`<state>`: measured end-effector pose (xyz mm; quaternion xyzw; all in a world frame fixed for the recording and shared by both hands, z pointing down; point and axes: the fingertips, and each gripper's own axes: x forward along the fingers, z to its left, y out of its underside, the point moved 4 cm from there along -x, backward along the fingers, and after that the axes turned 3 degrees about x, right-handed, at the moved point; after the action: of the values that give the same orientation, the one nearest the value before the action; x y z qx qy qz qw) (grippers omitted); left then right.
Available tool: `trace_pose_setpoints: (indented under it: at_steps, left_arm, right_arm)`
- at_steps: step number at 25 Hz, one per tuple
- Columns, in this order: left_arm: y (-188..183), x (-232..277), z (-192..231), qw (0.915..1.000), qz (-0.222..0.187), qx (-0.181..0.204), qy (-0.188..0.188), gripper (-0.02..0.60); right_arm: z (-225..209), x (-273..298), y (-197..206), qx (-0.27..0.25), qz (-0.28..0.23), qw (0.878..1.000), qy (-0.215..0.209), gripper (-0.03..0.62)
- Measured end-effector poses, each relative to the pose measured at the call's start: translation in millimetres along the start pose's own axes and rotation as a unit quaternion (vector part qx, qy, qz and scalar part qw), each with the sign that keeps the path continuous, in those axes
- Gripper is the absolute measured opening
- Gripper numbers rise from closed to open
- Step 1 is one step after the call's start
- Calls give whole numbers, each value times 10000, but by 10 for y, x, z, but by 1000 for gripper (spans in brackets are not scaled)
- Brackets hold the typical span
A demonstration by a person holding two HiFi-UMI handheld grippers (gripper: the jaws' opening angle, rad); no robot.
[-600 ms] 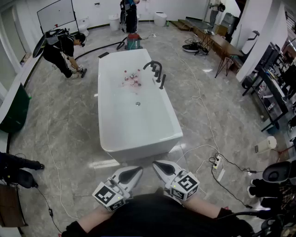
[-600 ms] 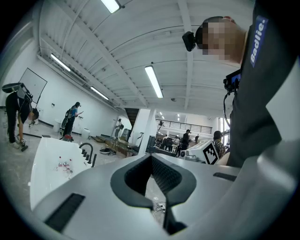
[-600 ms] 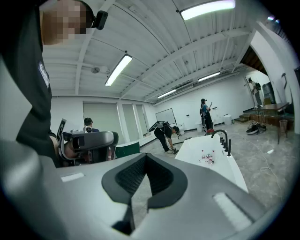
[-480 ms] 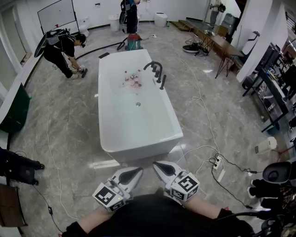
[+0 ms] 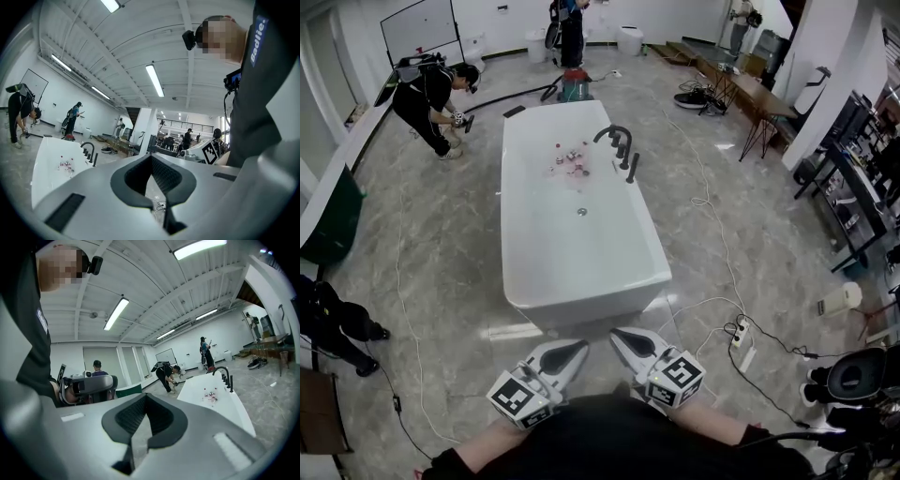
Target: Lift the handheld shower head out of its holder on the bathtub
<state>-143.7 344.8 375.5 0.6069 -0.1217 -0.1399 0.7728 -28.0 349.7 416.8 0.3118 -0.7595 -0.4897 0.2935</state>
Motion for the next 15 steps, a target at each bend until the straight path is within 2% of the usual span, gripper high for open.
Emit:
trace_pose_setpoints:
  at_steps: [5, 11, 15]
  left_arm:
    - [-103, 130, -32, 9999, 37, 77, -60, 0]
    - [-91, 401, -123, 9994, -53, 110, -333, 0]
    - [-61, 553, -96, 9989, -81, 88, -464, 0]
  right_arm:
    - [-167, -105, -108, 4, -4, 10000, 45, 2]
    - [-503, -264, -201, 13, -75, 10000, -28, 2]
    - [-718, -279, -193, 25, 56, 9999, -95, 2]
